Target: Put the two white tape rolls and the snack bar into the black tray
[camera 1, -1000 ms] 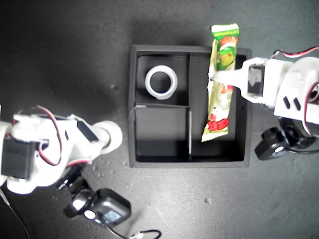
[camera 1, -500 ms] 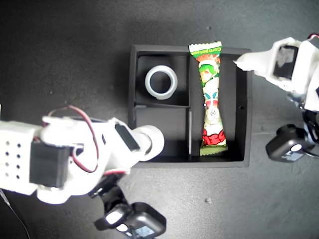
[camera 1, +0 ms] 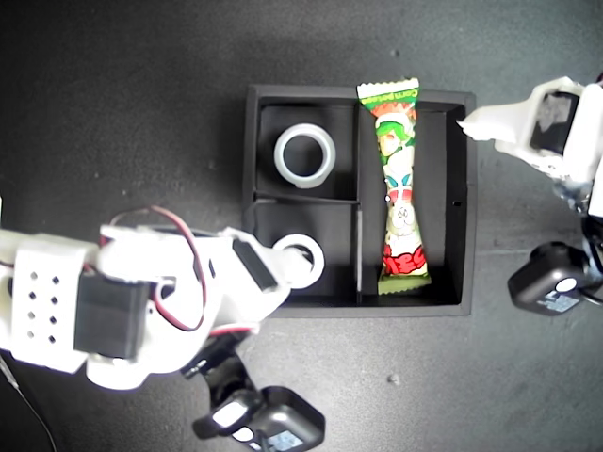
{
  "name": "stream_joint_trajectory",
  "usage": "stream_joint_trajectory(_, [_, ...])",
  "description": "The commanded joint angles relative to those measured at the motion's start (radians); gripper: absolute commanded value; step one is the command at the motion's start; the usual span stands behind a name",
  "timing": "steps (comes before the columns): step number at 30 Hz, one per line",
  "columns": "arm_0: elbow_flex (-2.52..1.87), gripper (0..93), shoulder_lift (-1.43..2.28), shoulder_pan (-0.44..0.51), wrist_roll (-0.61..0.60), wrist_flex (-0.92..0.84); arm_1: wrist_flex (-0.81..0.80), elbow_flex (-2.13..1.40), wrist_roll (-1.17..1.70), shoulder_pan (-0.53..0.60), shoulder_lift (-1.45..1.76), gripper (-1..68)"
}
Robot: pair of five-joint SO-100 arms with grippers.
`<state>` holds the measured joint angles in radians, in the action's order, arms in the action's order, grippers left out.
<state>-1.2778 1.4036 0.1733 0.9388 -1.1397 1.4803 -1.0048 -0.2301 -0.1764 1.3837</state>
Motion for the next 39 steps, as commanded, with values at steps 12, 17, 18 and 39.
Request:
stream_joint_trajectory(12, [-0.557,0.2,0.669,-0.075,0.104,0.014,-0.092,-0.400,-0.204,-0.074,0.453,0.0])
stream_joint_trajectory(17, [-0.857,0.2,0.980,-0.133,0.144,0.014,-0.167,-0.698,-0.394,-0.075,0.672,-0.1])
stream_joint_trajectory(18, [-0.919,0.2,1.039,-0.146,0.153,0.014,-0.196,-0.773,-0.434,-0.075,0.726,-0.2])
stream_joint_trajectory(39, [-1.721,0.1,1.914,-0.195,0.259,-0.026,-0.522,-1.861,-0.896,-0.069,1.588,-0.5])
